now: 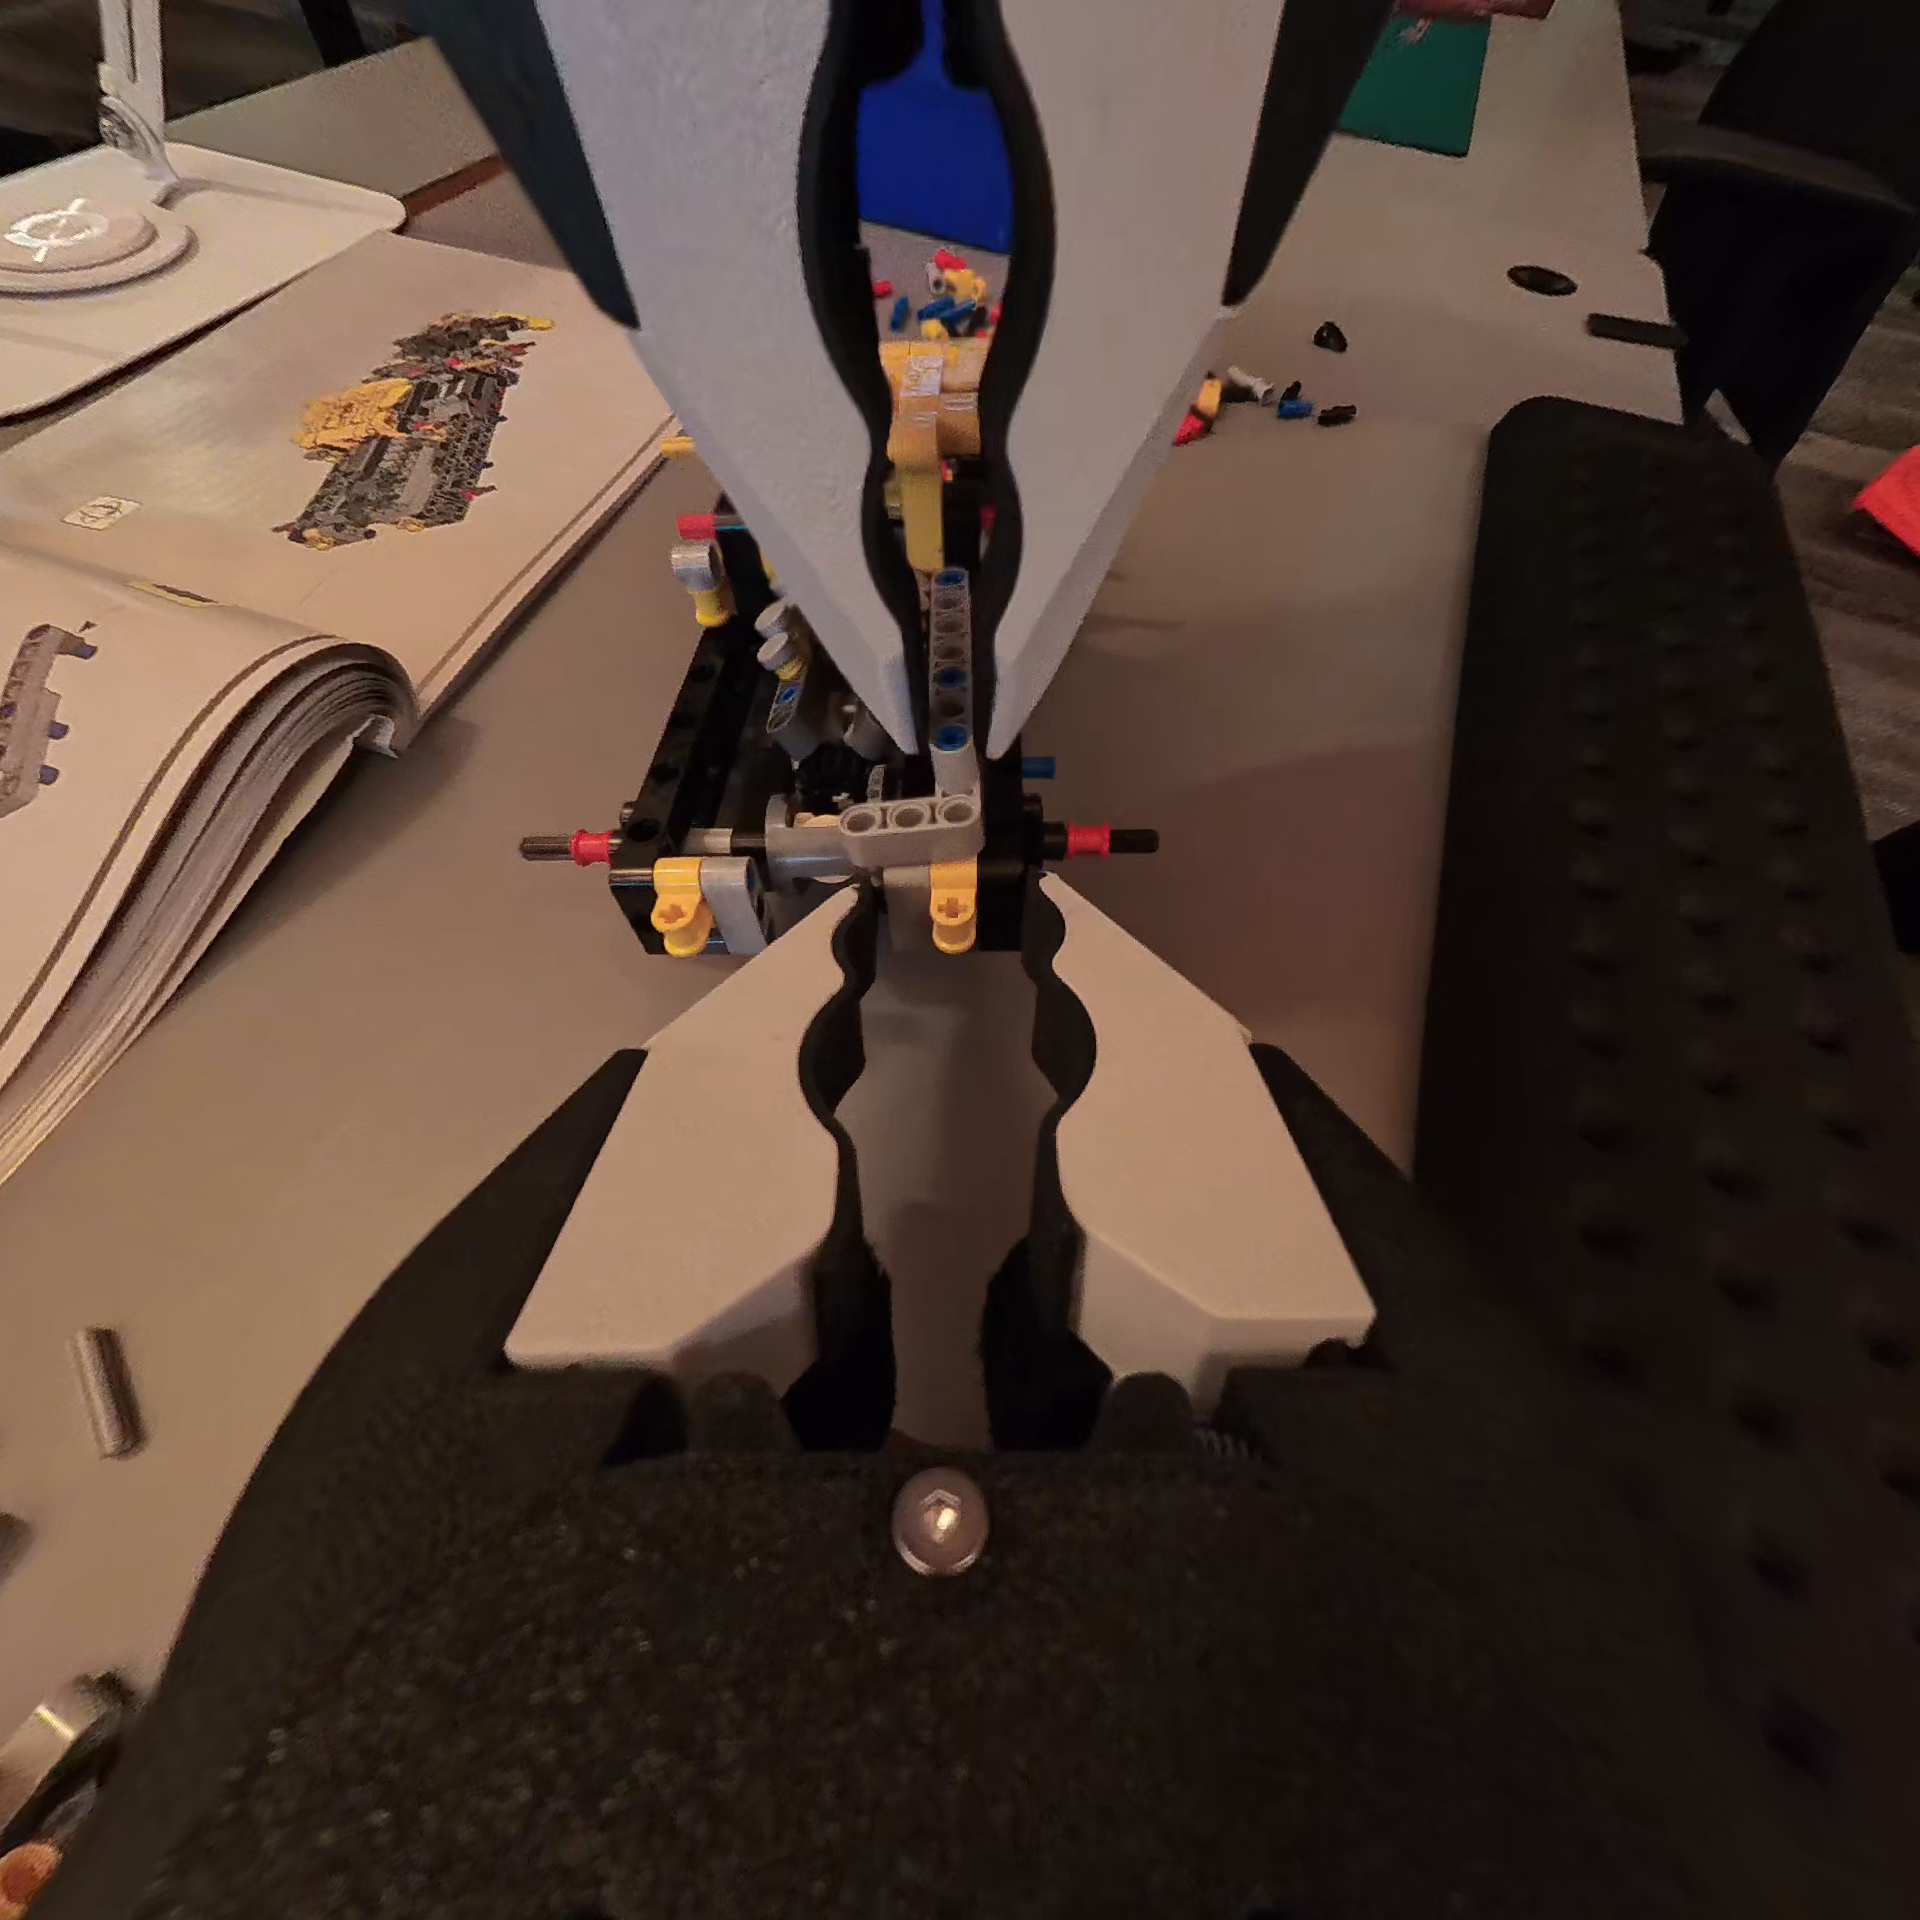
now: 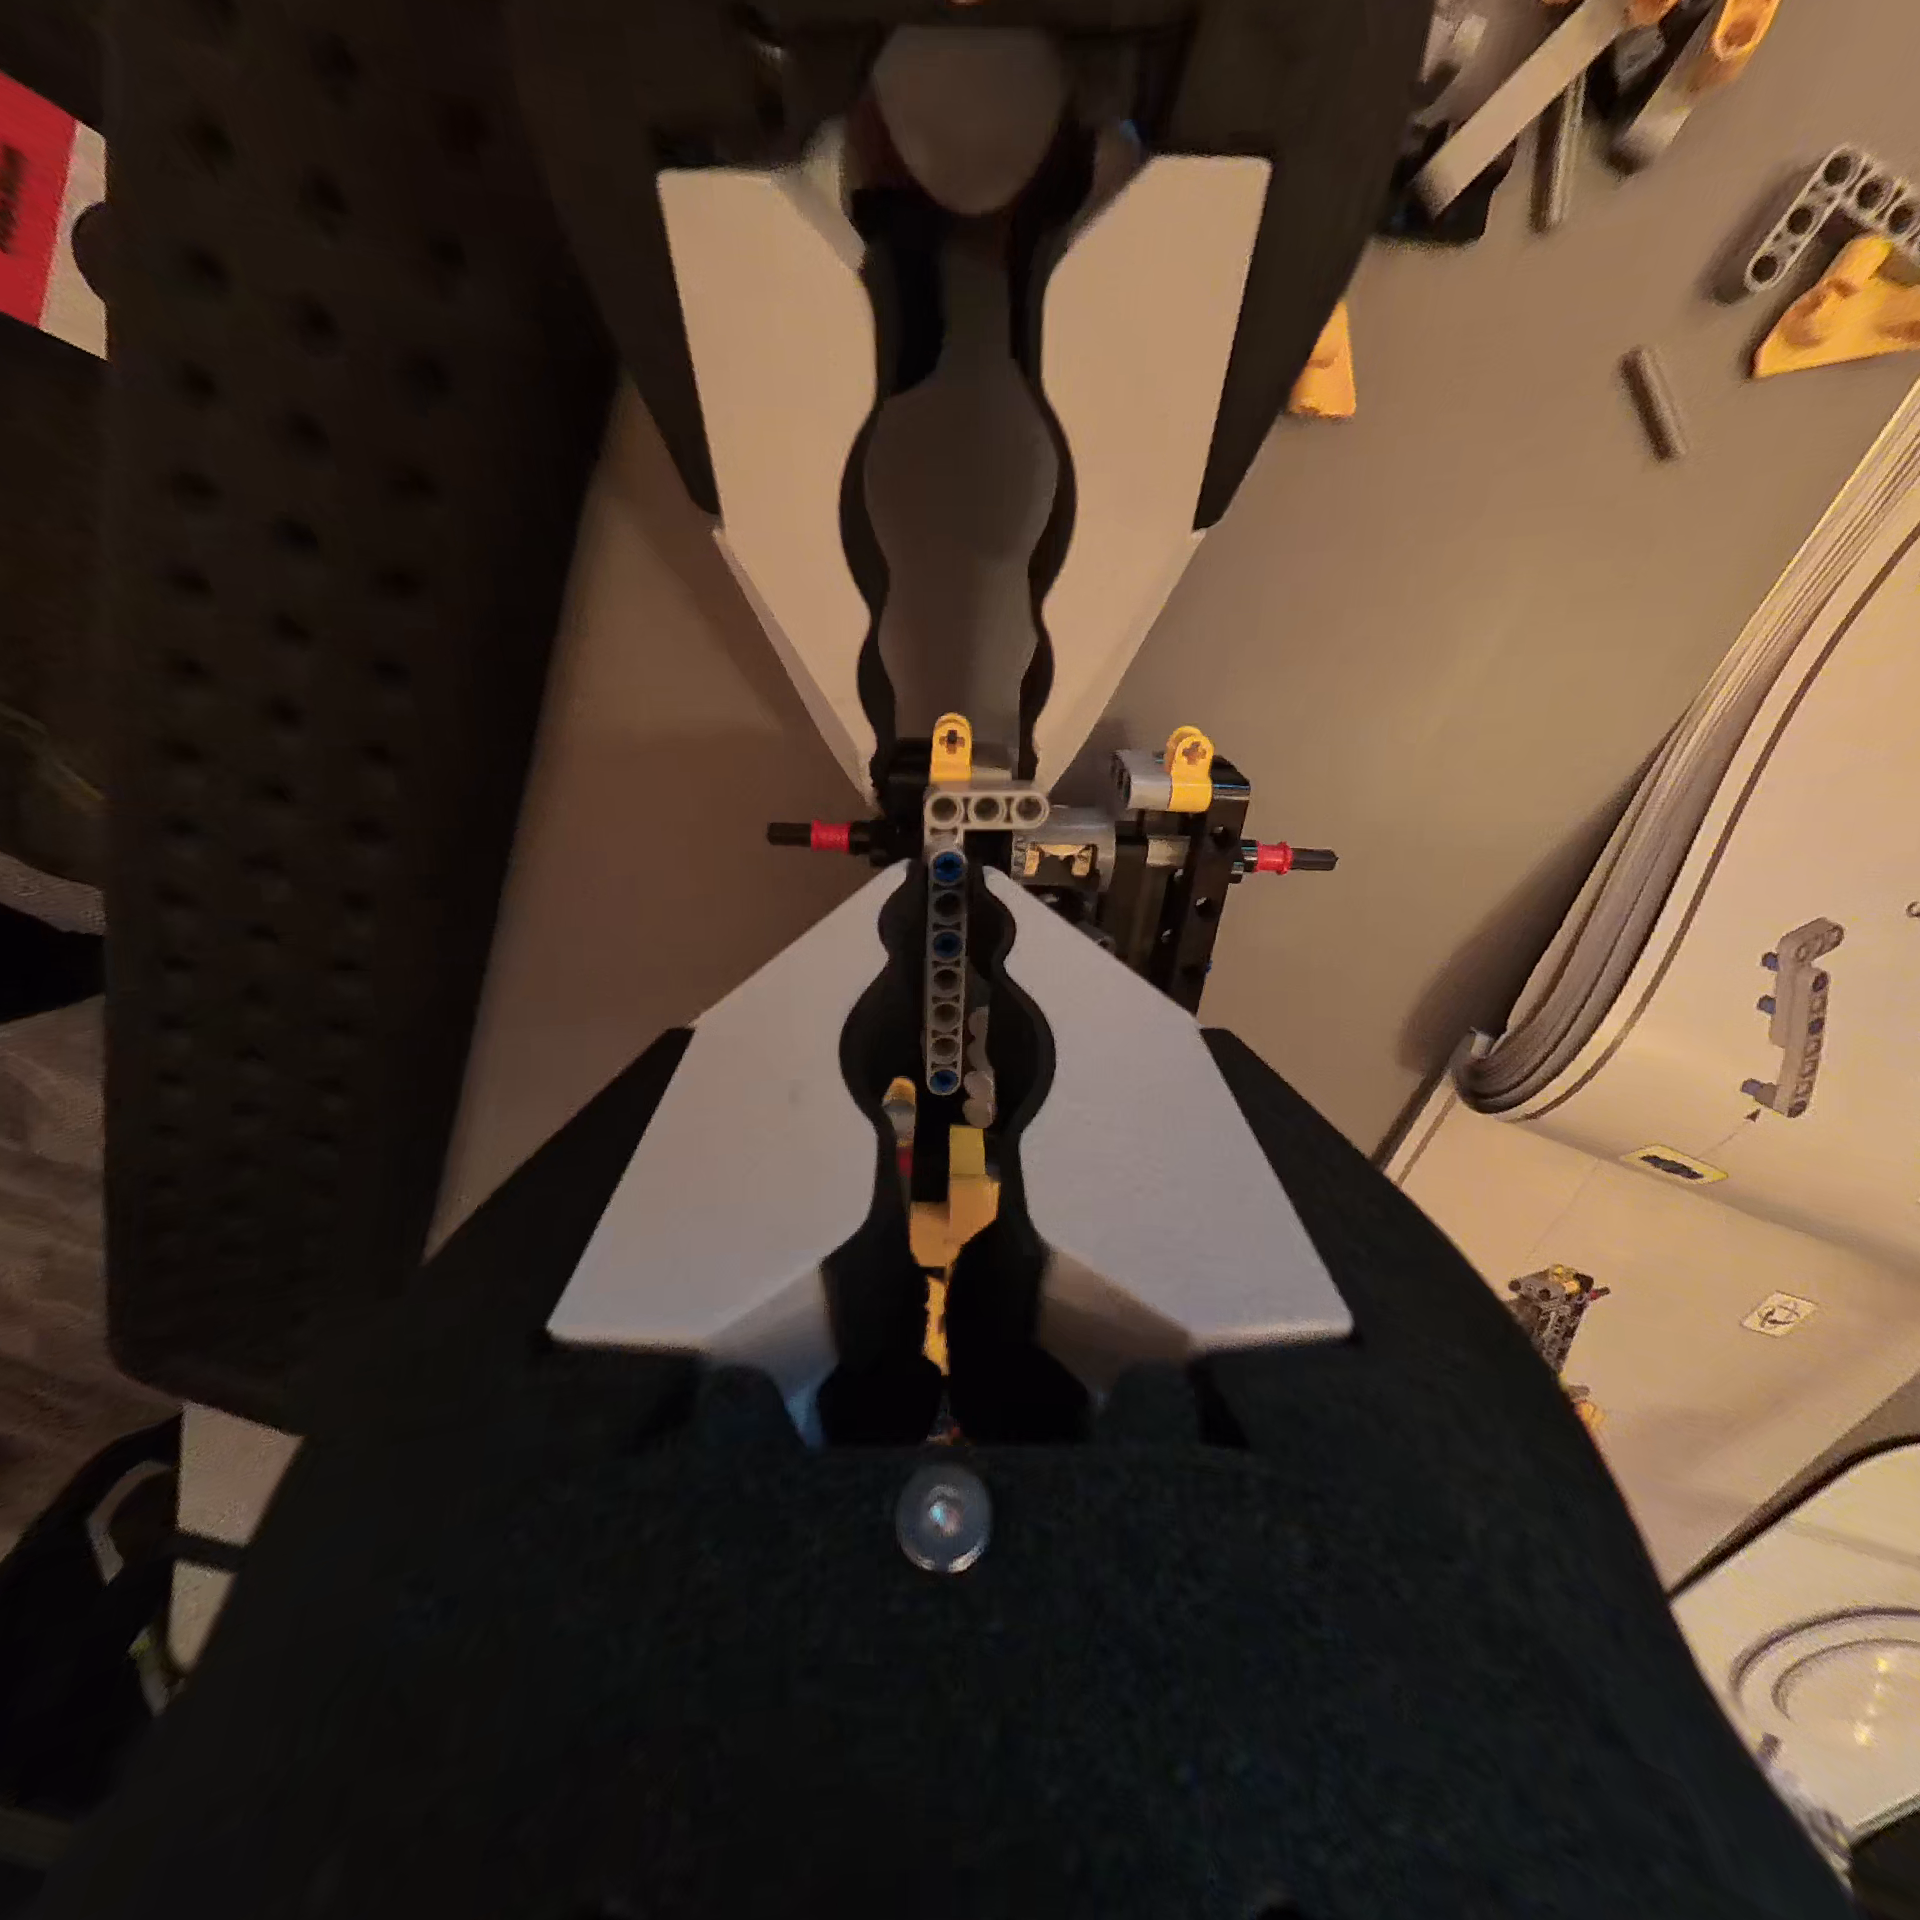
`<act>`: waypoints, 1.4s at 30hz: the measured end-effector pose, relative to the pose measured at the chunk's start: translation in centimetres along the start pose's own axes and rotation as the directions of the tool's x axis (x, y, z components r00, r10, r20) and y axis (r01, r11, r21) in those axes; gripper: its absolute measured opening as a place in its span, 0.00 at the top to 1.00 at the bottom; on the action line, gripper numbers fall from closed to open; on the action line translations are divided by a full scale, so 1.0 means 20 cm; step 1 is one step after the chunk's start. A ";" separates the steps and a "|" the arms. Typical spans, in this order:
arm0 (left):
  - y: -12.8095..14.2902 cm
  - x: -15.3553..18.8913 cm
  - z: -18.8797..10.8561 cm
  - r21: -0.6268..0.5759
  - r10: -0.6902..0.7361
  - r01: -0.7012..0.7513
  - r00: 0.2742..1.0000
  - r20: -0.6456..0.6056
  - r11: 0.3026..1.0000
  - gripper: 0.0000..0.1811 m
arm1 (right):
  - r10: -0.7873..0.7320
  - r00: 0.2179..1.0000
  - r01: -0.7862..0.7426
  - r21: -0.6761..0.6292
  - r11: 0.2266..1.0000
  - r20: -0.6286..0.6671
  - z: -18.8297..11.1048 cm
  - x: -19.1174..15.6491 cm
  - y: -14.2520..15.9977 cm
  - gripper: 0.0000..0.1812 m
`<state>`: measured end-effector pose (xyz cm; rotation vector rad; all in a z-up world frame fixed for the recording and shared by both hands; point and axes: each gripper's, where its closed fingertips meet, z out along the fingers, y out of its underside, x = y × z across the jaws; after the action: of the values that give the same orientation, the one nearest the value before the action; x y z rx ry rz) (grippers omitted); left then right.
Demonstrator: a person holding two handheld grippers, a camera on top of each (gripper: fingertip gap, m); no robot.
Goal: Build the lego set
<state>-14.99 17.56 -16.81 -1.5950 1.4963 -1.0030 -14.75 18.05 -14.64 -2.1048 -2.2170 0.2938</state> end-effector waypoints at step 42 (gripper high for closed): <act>-0.06 -0.05 -0.03 0.075 -0.079 0.078 0.997 0.006 0.994 0.87 | 0.239 0.969 -0.233 0.088 0.969 -0.069 -0.06 0.01 -0.01 0.97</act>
<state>-14.95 18.58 -15.60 -1.6140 1.3835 -1.0820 -14.80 18.30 -13.33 -2.2957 -1.8812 0.3002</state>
